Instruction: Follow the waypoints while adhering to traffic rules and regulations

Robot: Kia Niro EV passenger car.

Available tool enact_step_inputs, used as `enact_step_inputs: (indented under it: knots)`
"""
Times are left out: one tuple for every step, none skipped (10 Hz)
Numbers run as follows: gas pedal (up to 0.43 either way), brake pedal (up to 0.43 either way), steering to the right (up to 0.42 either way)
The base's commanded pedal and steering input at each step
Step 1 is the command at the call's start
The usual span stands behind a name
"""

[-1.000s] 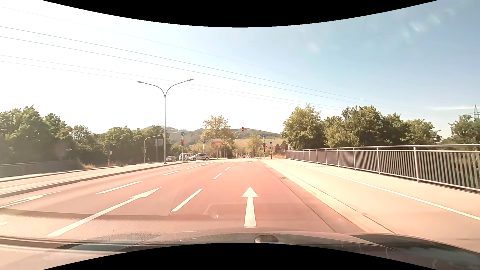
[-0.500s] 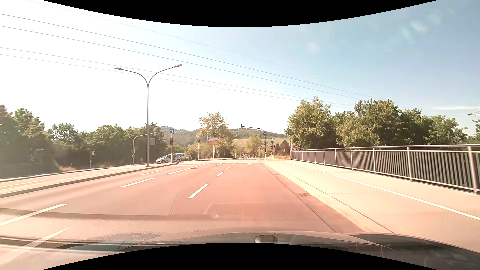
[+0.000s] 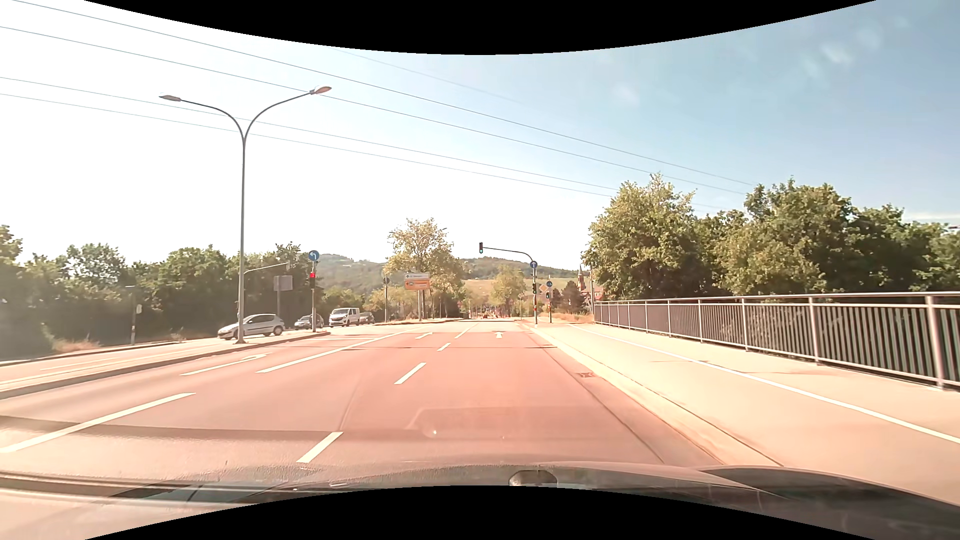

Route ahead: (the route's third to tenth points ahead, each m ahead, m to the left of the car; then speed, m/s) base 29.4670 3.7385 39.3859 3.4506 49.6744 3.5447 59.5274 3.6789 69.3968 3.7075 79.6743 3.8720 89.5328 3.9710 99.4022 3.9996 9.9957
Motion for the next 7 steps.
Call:
enact_step_inputs:
  knots:
    - [0.331, 0.000, 0.001]
    - [0.331, 0.000, 0.000]
    - [0.331, 0.000, 0.001]
    - [0.358, 0.000, 0.000]
    - [0.358, 0.000, 0.000]
    - [0.358, 0.000, 0.000]
    - [0.331, 0.000, 0.000]
